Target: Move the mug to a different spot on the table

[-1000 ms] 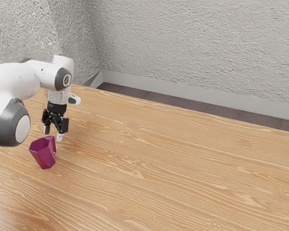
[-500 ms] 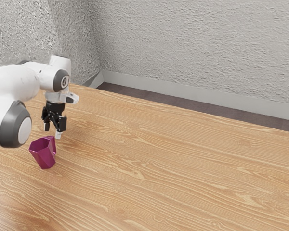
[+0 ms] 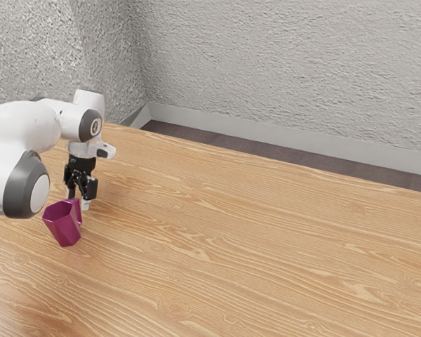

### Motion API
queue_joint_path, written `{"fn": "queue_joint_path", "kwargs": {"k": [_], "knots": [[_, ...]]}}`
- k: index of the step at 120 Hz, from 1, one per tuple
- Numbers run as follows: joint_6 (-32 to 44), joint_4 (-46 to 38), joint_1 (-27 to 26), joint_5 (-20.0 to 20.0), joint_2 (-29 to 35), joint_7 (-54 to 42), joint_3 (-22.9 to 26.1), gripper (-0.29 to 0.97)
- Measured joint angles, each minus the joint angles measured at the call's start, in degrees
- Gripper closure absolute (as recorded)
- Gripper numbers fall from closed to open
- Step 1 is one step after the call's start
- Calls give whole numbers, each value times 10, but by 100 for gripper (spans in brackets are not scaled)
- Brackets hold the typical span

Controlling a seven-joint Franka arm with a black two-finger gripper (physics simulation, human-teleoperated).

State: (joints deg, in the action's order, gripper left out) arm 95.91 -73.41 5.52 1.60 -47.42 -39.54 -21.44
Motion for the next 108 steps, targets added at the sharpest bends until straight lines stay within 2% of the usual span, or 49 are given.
{"fn": "queue_joint_path", "kwargs": {"k": [25,40,61,83,108], "knots": [[0,0,0,10,0,-4,0,37],[0,0,0,14,1,-6,0,46],[0,-2,0,31,3,-8,0,31],[-3,-18,1,84,10,-7,-11,21],[-19,-29,0,81,18,-5,-23,15]]}}
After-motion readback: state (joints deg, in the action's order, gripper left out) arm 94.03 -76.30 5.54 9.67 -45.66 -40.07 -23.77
